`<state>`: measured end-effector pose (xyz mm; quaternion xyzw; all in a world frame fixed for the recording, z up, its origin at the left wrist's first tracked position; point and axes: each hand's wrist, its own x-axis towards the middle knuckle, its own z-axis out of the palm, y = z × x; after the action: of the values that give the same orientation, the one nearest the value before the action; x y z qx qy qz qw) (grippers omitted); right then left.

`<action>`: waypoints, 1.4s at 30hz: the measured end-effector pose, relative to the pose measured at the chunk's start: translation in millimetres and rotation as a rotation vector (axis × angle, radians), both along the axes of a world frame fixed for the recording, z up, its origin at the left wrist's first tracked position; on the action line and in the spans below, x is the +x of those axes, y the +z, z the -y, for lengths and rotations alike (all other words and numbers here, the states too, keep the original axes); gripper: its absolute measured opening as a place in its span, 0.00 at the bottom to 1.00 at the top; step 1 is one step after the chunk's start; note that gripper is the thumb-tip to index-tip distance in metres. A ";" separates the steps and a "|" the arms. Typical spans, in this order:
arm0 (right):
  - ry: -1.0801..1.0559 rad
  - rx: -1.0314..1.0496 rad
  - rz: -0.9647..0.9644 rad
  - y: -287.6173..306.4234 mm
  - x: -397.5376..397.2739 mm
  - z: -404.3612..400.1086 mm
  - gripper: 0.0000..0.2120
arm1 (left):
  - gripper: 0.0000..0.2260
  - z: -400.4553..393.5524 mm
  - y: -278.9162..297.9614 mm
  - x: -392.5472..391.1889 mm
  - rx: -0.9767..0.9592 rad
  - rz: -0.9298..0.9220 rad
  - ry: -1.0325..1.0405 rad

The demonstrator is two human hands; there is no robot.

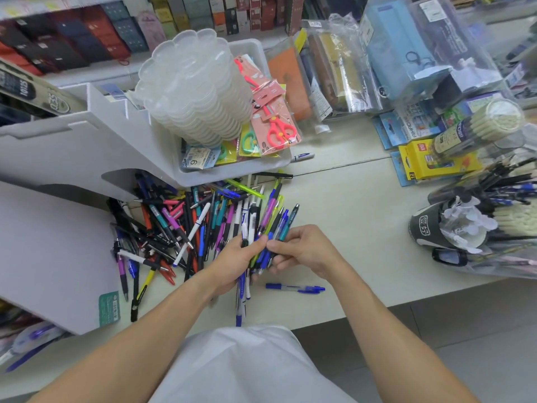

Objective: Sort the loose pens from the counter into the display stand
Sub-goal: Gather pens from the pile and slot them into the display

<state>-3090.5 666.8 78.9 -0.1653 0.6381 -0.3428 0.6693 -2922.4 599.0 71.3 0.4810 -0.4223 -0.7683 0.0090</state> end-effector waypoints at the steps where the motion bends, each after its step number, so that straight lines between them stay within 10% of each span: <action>1: 0.005 0.012 -0.034 -3.9 1.1 0.4 0.09 | 0.18 0.7 0.1 1.5 0.018 -0.006 -0.001; 7: 0.273 -0.082 -0.445 -21.3 -1.9 2.8 0.20 | 0.21 9.7 -5.7 9.4 0.058 0.003 -0.079; 13: -0.083 -0.176 -0.169 -31.2 -5.0 -0.4 0.41 | 0.19 13.1 -4.6 12.2 0.113 0.012 -0.121; 26: -0.638 -0.171 0.103 -40.6 40.9 10.6 0.19 | 0.11 -12.9 -2.6 6.7 0.422 -0.031 0.053; 42: -0.887 -0.281 -0.049 -28.1 16.8 14.7 0.06 | 0.08 -31.5 -10.1 14.7 0.067 -0.019 -0.008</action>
<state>-3073.7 652.2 50.7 0.0262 0.6102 -0.6750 0.4139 -2907.7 630.5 61.2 0.4720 -0.3983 -0.7864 -0.0061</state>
